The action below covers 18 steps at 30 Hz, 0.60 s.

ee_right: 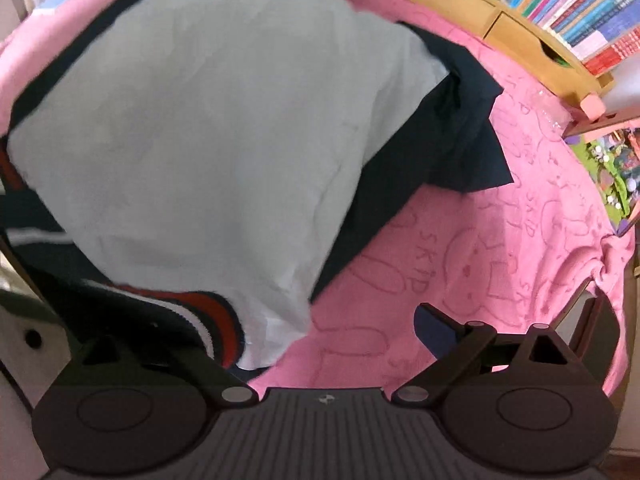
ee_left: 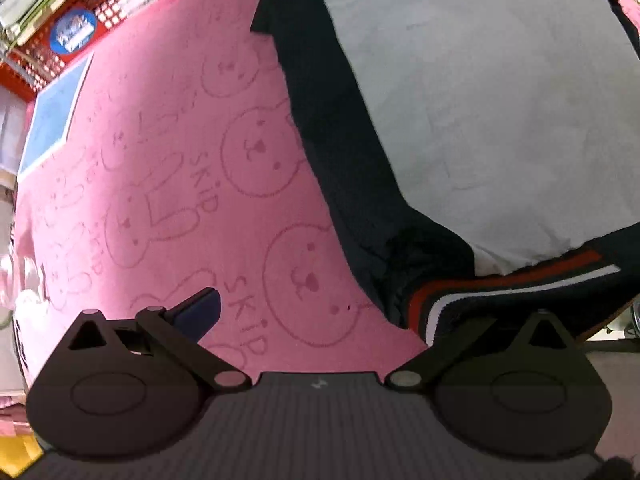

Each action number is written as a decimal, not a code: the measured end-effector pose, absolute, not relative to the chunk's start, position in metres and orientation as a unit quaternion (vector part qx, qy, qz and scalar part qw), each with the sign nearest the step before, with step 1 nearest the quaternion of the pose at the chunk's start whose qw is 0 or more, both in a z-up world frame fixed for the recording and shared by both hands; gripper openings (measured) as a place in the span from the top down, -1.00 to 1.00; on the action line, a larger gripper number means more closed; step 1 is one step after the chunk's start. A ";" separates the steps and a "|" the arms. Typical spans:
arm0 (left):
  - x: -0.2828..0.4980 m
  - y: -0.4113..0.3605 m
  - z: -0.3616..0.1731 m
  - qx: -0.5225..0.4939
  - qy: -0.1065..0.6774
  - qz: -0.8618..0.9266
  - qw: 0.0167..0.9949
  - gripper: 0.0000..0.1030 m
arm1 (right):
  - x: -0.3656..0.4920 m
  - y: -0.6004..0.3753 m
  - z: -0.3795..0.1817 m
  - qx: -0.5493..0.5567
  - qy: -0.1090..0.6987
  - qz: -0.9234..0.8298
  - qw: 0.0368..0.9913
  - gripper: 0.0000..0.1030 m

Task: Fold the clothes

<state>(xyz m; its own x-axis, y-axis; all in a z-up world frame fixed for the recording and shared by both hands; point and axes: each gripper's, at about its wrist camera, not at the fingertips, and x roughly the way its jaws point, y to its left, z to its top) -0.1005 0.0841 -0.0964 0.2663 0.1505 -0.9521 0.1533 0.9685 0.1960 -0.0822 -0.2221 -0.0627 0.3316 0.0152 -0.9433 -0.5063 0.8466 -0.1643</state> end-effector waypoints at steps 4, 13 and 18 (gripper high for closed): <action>-0.107 0.087 -0.100 0.122 0.612 -0.004 0.781 -1.00 | -0.098 -0.225 -0.065 -0.216 0.559 0.165 0.784 -0.87; -0.102 0.093 -0.094 0.078 0.604 0.003 0.793 -0.97 | -0.131 -0.236 -0.068 -0.186 0.563 0.121 0.796 -0.24; -0.016 0.092 -0.025 0.077 0.522 -0.016 0.849 -0.75 | -0.026 -0.239 -0.036 -0.219 0.510 0.118 0.823 -0.04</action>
<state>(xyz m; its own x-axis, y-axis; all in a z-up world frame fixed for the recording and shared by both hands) -0.0158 0.0918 -0.0249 0.4547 0.0521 -0.8891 0.1079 0.9877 0.1131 -0.0265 -0.2393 -0.0361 0.4517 -0.0291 -0.8917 -0.4186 0.8757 -0.2406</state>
